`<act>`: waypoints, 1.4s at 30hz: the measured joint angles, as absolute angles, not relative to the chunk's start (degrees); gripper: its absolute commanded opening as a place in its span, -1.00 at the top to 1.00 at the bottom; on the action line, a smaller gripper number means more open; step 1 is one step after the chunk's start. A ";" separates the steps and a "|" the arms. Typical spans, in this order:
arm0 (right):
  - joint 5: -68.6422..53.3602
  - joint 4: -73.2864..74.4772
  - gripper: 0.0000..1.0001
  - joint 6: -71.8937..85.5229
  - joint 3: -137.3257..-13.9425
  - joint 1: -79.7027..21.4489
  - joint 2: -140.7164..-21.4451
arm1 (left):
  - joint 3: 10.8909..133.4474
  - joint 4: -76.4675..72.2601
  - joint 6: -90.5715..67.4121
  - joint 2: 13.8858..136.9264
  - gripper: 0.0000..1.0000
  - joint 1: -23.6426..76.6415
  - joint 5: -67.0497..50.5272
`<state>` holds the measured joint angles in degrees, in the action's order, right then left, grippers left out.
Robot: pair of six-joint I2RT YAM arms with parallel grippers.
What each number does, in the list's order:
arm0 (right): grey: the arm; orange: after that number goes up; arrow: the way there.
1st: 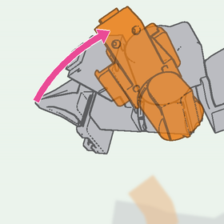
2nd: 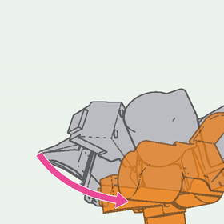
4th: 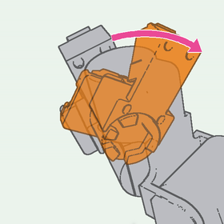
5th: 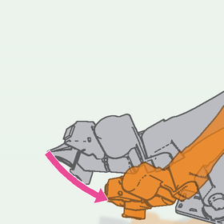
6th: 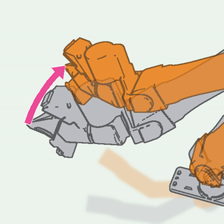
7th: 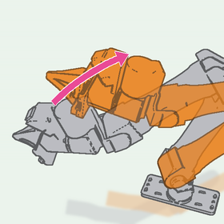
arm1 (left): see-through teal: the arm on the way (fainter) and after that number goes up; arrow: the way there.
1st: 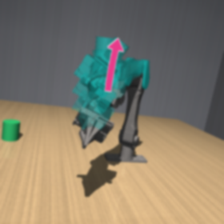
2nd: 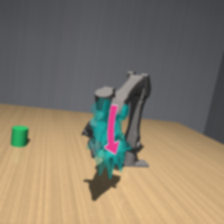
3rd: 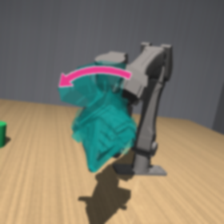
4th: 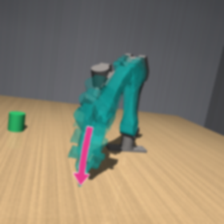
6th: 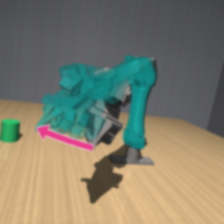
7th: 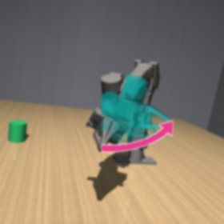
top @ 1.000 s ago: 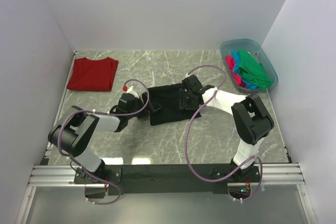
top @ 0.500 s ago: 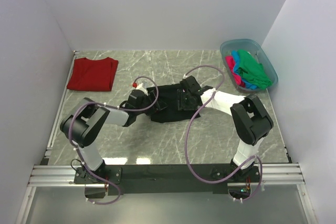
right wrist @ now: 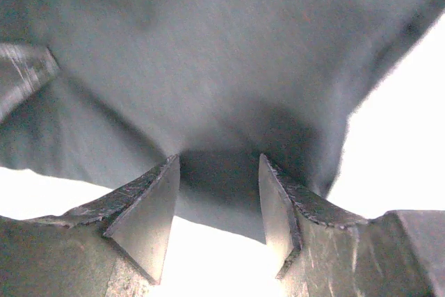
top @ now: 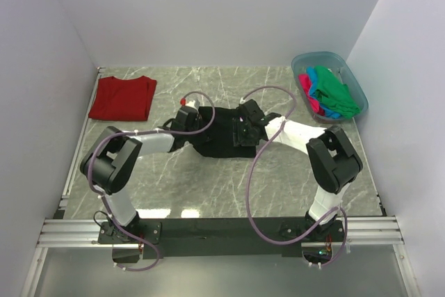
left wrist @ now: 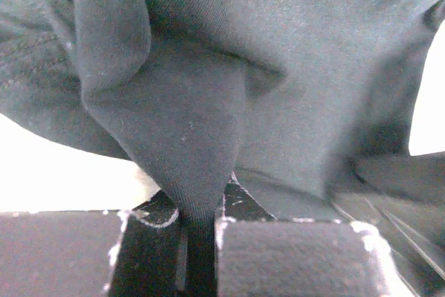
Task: Fold and stack the t-shirts
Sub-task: Neatly place the folded tshirt to the corner
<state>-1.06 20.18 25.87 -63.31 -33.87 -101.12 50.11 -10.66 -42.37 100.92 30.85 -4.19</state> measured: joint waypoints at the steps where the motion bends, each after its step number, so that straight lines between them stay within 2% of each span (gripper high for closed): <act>1: -1.15 21.28 -0.14 25.76 -64.07 -33.82 -100.71 | 51.62 -7.97 -40.58 100.55 0.99 30.20 -3.31; 9: -1.34 26.11 -0.17 23.77 -71.61 -30.98 -94.02 | 66.67 10.35 -24.73 100.03 0.99 24.49 5.02; 17: -3.86 26.00 -0.18 22.37 -72.84 -27.40 -89.43 | 73.36 18.96 -14.48 99.37 0.99 16.97 6.11; 28: -10.87 23.07 -0.18 21.58 -68.84 -25.23 -89.12 | 79.85 23.03 -5.61 99.53 0.99 2.68 3.66; 36: -14.52 21.39 -0.18 21.54 -67.92 -25.19 -89.14 | 89.01 26.61 -0.82 102.69 0.99 -2.48 1.19; 42: -15.92 20.56 -0.18 21.54 -67.92 -25.19 -89.14 | 91.02 28.34 1.48 105.32 0.99 -7.09 -0.47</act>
